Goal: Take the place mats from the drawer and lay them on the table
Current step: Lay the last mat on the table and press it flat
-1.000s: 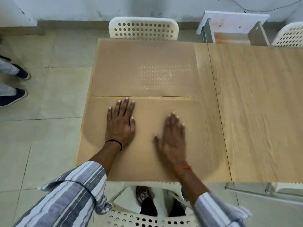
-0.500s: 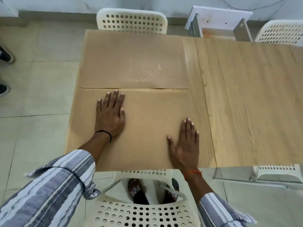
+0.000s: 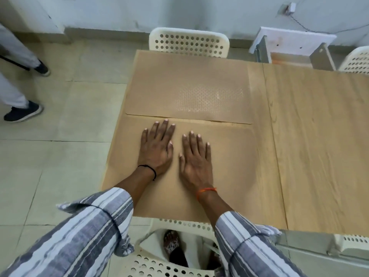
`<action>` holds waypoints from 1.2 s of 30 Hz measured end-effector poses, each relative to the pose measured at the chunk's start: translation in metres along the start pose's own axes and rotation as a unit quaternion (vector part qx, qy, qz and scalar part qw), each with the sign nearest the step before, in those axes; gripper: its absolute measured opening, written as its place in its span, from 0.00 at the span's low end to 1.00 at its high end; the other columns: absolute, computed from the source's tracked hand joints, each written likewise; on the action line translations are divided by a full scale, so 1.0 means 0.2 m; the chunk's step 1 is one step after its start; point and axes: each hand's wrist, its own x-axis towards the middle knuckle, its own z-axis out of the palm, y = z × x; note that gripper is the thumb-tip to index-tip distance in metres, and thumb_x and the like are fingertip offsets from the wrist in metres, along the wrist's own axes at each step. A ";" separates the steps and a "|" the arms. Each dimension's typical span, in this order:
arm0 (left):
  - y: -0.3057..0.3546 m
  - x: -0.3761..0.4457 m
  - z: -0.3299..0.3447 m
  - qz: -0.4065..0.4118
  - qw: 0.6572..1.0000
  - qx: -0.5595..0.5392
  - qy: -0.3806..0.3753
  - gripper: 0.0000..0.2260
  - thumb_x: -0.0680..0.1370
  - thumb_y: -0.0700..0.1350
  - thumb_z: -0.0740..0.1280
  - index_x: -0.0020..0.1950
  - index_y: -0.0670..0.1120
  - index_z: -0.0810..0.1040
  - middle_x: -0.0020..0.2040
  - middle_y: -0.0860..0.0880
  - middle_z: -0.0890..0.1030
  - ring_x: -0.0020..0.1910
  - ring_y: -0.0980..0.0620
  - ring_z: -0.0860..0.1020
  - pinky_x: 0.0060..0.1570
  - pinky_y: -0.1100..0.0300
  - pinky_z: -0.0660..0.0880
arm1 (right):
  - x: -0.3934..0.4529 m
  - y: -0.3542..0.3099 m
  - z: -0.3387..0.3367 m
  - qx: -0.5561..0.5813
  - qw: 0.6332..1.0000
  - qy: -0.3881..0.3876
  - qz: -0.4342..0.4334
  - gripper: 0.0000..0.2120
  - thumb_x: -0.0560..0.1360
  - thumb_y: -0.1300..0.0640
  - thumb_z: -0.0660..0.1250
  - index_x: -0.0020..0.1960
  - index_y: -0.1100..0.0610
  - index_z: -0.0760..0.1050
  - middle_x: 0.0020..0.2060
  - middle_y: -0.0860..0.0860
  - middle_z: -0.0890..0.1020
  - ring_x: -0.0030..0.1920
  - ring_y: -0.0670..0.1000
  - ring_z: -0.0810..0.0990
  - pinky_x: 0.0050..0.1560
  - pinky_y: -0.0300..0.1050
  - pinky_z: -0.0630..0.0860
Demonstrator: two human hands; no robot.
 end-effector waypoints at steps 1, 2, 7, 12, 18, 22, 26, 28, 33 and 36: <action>-0.01 0.01 -0.01 0.003 1.000 0.005 -0.003 0.27 0.79 0.51 0.52 0.79 0.55 0.52 0.80 0.53 0.52 0.78 0.48 0.53 0.74 0.44 0.52 | 0.00 0.01 0.01 -0.010 1.000 0.000 0.000 0.30 0.80 0.46 0.48 0.80 0.52 0.48 0.80 0.52 0.49 0.80 0.53 0.46 0.78 0.59 0.49; -0.03 0.01 -0.01 0.011 1.000 0.009 -0.008 0.27 0.80 0.52 0.52 0.79 0.55 0.51 0.80 0.53 0.52 0.78 0.48 0.53 0.74 0.45 0.52 | 0.00 0.01 0.02 -0.014 1.000 0.005 0.001 0.30 0.80 0.46 0.49 0.80 0.51 0.47 0.80 0.51 0.49 0.80 0.53 0.45 0.78 0.58 0.48; -0.22 -0.03 -0.04 0.000 1.000 0.001 -0.005 0.26 0.82 0.56 0.50 0.79 0.56 0.49 0.80 0.54 0.51 0.79 0.51 0.51 0.75 0.50 0.52 | -0.01 0.01 0.01 -0.018 1.000 0.015 0.010 0.32 0.80 0.44 0.49 0.81 0.50 0.46 0.80 0.50 0.47 0.80 0.52 0.45 0.78 0.58 0.47; -0.44 -0.15 -0.08 -0.167 0.986 -0.024 0.007 0.26 0.82 0.55 0.49 0.80 0.53 0.50 0.81 0.50 0.50 0.79 0.47 0.48 0.75 0.45 0.51 | -0.01 0.01 0.01 -0.008 1.000 0.008 0.008 0.31 0.81 0.44 0.48 0.80 0.51 0.42 0.80 0.50 0.44 0.80 0.52 0.42 0.78 0.58 0.46; -0.09 -0.42 -0.04 -0.099 0.995 -0.029 0.018 0.28 0.81 0.54 0.49 0.80 0.47 0.49 0.81 0.48 0.47 0.79 0.48 0.46 0.76 0.45 0.47 | -0.01 0.02 0.01 -0.024 1.000 0.007 0.011 0.32 0.80 0.43 0.48 0.81 0.51 0.46 0.80 0.51 0.48 0.80 0.54 0.47 0.78 0.59 0.47; -0.16 -0.62 0.00 -0.078 0.997 0.003 -0.013 0.28 0.81 0.57 0.49 0.80 0.51 0.48 0.81 0.51 0.48 0.79 0.51 0.46 0.76 0.46 0.50 | -0.01 0.01 0.01 -0.029 0.999 0.010 0.009 0.31 0.80 0.43 0.49 0.80 0.51 0.47 0.80 0.50 0.50 0.80 0.54 0.48 0.78 0.59 0.47; -0.39 -0.73 -0.06 -0.157 0.988 -0.013 0.009 0.27 0.81 0.55 0.50 0.80 0.51 0.50 0.80 0.52 0.50 0.79 0.50 0.49 0.75 0.45 0.52 | -0.01 0.01 0.00 -0.030 0.999 0.007 0.010 0.31 0.80 0.44 0.49 0.80 0.51 0.48 0.80 0.51 0.50 0.80 0.54 0.48 0.78 0.59 0.47; -0.41 -0.75 -0.07 -0.167 0.986 -0.015 0.019 0.27 0.81 0.53 0.50 0.80 0.51 0.51 0.80 0.52 0.52 0.79 0.49 0.49 0.75 0.46 0.53 | -0.01 0.01 0.00 -0.031 0.999 0.007 0.004 0.31 0.80 0.44 0.49 0.80 0.51 0.48 0.80 0.51 0.51 0.80 0.55 0.49 0.78 0.60 0.48; -0.40 -0.75 -0.06 -0.172 0.985 -0.026 0.022 0.26 0.82 0.51 0.51 0.80 0.50 0.50 0.80 0.53 0.51 0.79 0.49 0.48 0.76 0.46 0.52 | -0.06 -0.05 -0.01 -0.022 0.999 -0.003 0.029 0.33 0.80 0.42 0.49 0.80 0.56 0.48 0.80 0.55 0.50 0.80 0.57 0.48 0.76 0.64 0.48; -0.40 -0.74 -0.05 -0.172 0.984 -0.031 0.024 0.27 0.82 0.50 0.52 0.80 0.50 0.50 0.80 0.52 0.51 0.79 0.49 0.49 0.75 0.45 0.53 | -0.26 -0.30 0.04 -0.016 1.000 -0.006 -0.009 0.36 0.79 0.42 0.50 0.80 0.60 0.48 0.79 0.59 0.50 0.79 0.59 0.48 0.76 0.65 0.50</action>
